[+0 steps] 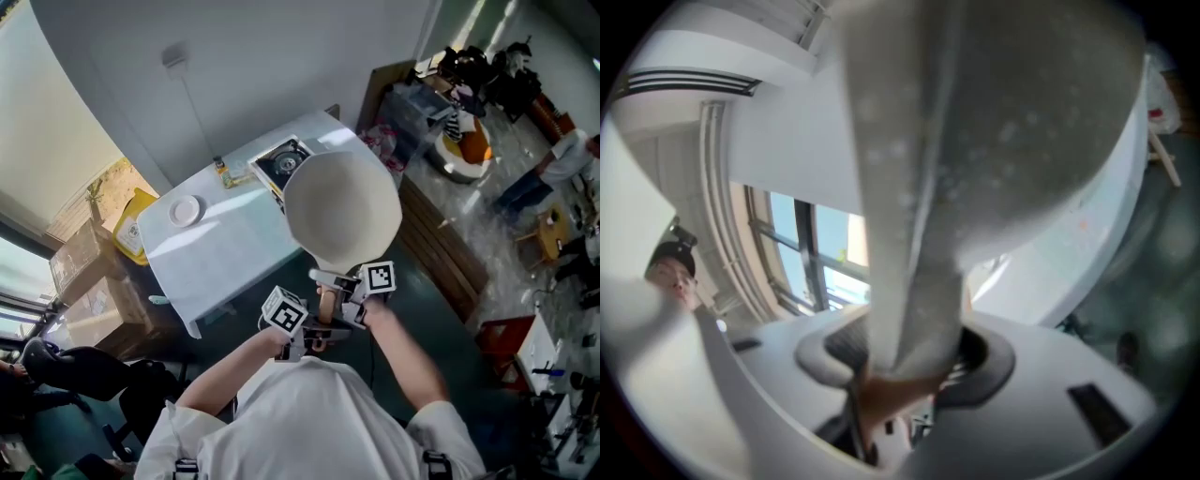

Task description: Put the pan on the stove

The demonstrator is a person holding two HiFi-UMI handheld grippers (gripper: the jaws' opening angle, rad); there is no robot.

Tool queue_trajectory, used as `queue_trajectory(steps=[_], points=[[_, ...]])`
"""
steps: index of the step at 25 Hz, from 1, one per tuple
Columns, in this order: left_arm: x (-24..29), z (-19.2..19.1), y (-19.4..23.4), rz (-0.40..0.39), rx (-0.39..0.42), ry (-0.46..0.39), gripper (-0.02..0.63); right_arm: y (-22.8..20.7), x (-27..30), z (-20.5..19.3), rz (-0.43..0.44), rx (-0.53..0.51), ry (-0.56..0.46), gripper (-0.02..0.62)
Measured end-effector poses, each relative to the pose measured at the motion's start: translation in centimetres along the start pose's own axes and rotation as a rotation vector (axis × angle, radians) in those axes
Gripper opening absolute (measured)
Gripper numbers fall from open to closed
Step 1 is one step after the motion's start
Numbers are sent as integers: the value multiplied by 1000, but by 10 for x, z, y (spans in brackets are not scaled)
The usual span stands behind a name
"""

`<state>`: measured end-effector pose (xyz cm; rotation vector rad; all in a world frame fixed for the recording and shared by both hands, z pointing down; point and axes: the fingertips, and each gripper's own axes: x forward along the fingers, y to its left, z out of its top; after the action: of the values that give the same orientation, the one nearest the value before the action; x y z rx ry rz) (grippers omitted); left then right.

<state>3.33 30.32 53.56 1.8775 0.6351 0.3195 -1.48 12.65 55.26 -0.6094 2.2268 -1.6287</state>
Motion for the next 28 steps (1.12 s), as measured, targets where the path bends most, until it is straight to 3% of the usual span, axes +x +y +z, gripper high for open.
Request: queue_trajectory(steps=[17, 28], points=[[-99, 106, 40, -19, 22, 53, 21, -38, 83, 120, -19, -14, -70, 202], [-118, 149, 55, -22, -14, 32, 21, -57, 104, 161, -14, 15, -49, 202]])
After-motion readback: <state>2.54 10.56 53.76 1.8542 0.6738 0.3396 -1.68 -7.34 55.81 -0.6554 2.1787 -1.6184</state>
